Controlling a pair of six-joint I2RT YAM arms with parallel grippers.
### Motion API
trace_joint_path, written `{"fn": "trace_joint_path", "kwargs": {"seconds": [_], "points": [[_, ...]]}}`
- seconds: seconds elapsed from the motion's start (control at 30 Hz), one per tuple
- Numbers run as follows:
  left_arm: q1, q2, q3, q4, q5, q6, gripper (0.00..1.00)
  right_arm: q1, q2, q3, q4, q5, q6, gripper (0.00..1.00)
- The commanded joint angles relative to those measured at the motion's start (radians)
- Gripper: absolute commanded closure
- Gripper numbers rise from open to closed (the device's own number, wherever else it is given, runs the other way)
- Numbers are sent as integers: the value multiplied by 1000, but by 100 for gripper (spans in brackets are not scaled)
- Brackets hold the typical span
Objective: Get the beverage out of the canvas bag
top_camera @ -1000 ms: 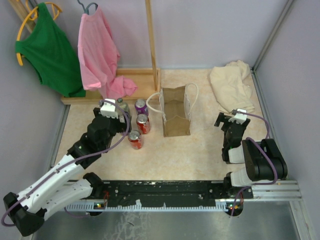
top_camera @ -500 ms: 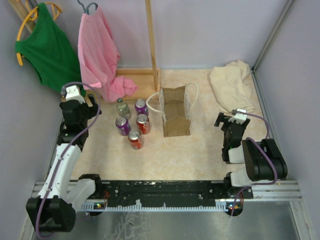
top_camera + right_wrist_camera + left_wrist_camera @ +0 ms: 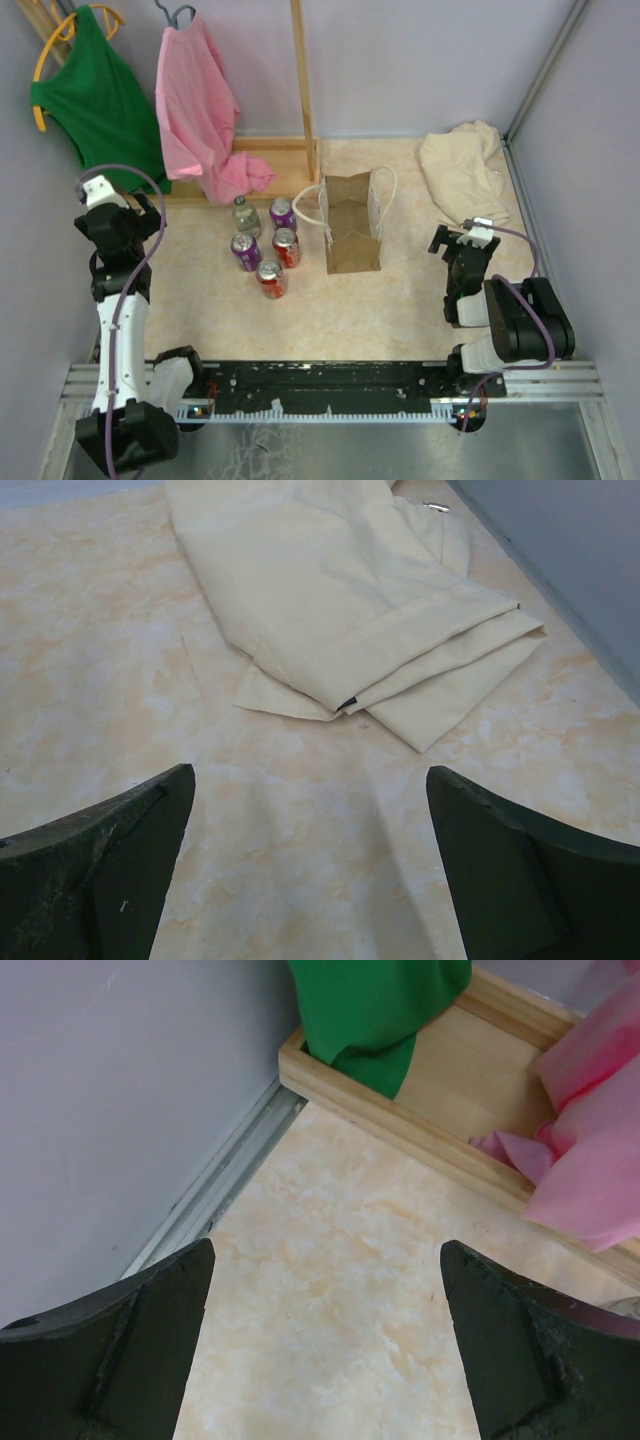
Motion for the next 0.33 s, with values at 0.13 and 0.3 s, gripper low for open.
{"fn": "trace_joint_path", "kwargs": {"seconds": [0.13,0.3], "points": [[36,-7,-7,2,132,-19,0,7,3,37,24,-7,-21,1],[36,-13,-12,3,132,-15,0,7,2,37,25,-7,-21,1]]}}
